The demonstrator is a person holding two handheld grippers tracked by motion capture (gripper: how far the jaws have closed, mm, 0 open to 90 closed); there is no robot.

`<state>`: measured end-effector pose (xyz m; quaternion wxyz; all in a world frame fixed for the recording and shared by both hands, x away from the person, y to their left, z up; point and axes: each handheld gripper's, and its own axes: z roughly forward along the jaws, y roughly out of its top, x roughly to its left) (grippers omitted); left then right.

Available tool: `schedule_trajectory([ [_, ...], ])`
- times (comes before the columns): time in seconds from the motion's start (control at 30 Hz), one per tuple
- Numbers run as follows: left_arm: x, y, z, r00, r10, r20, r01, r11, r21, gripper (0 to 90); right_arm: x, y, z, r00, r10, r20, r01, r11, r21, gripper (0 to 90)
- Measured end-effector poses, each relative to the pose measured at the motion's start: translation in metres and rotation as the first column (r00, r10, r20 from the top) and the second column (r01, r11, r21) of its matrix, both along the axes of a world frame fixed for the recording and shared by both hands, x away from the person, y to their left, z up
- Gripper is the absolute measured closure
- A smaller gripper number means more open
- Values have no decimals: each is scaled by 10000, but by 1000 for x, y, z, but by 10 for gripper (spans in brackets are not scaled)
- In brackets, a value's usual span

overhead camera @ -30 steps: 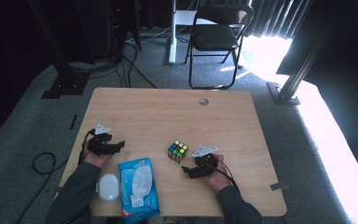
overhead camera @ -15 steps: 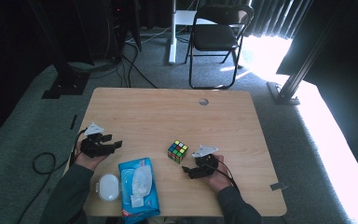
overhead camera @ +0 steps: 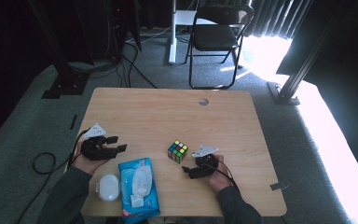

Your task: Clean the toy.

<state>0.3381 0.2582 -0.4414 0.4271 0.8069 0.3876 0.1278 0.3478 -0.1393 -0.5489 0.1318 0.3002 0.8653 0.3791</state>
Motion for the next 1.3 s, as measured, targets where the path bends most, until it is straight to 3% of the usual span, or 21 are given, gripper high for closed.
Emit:
schedule_trajectory([
  [0.23,-10,-6,8,9995,-296,77,296,9996,23,459,0,0,0,10000,5,-12,-5,10000,6,218],
  [0.37,-19,-16,14,9970,-766,86,765,9969,157,474,0,0,0,10000,3,-19,-3,10000,5,218],
  [0.5,-24,-22,21,9931,-1162,137,1164,9931,-145,476,0,0,0,10000,21,-1,-21,10000,1,219],
  [0.67,-29,-28,25,9911,-1308,260,1315,9910,-260,476,0,0,0,10000,21,2,-21,10000,2,218],
  [1.0,-33,-39,17,9863,-1646,121,1649,9858,-306,473,0,0,0,10000,23,6,-23,10000,-5,219],
  [1.3,-36,-41,5,9850,-1728,-6,1727,9849,-87,469,0,0,0,10000,10,-5,-10,10000,4,218],
])
